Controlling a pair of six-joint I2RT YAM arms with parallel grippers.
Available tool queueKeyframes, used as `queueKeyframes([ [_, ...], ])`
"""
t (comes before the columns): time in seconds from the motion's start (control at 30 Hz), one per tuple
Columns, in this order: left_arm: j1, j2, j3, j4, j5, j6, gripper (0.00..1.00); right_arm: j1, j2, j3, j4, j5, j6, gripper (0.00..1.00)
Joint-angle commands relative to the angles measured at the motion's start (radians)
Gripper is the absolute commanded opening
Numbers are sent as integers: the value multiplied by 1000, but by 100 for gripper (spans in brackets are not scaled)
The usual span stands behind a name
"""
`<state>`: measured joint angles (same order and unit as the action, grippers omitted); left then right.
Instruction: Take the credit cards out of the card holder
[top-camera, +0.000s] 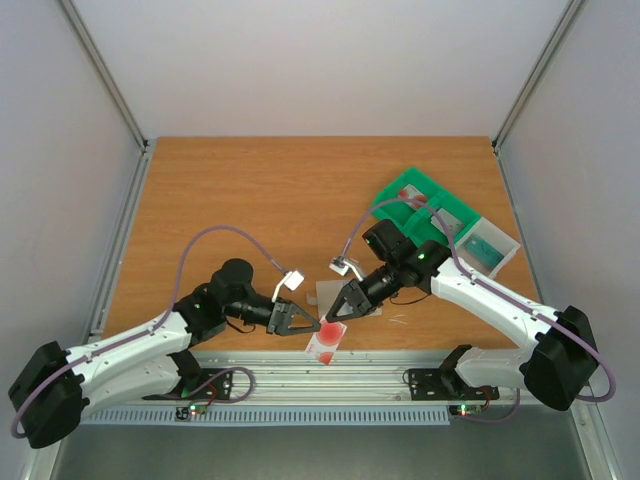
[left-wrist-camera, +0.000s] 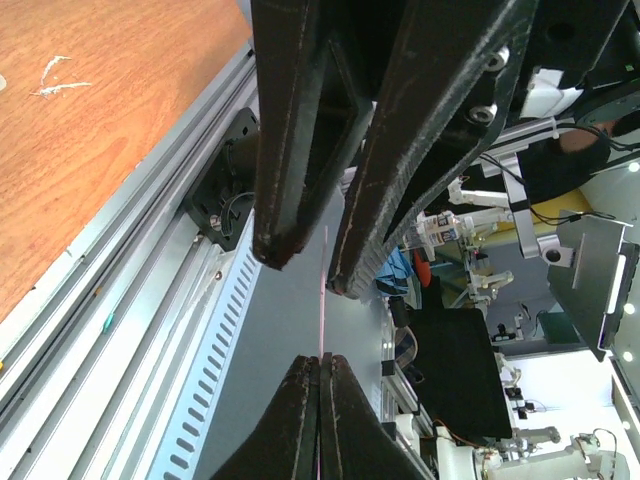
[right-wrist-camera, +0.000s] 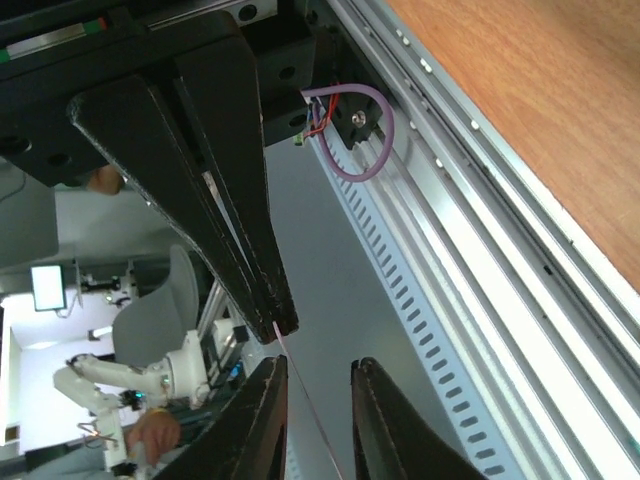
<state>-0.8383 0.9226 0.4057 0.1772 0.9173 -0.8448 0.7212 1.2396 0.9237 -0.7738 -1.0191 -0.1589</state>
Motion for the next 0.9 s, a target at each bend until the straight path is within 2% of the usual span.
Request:
queueKeyframes([
  [0.0, -1, -14, -9, 53, 16, 6, 0, 12, -1, -5, 11, -28, -7, 16],
  [0.13, 0, -17, -8, 54, 16, 7, 1, 11, -16, -14, 33, -58, 1, 4],
  [0.33, 0, -19, -3, 34, -5, 11, 2, 15, -29, -19, 47, -69, 11, 1],
  [0.47, 1, -49, 32, -92, -98, 51, 26, 13, -38, -17, 48, -8, 33, 1],
  [0.53, 1, -83, 62, -189, -175, 83, 51, 13, -41, -18, 61, 55, 58, 1],
  [0.73, 1, -185, 155, -462, -413, 157, 97, 10, -42, -26, 143, 266, 187, 1],
  [0.87, 0, -234, 199, -577, -523, 199, 99, 2, -30, -5, 179, 429, 274, 1],
])
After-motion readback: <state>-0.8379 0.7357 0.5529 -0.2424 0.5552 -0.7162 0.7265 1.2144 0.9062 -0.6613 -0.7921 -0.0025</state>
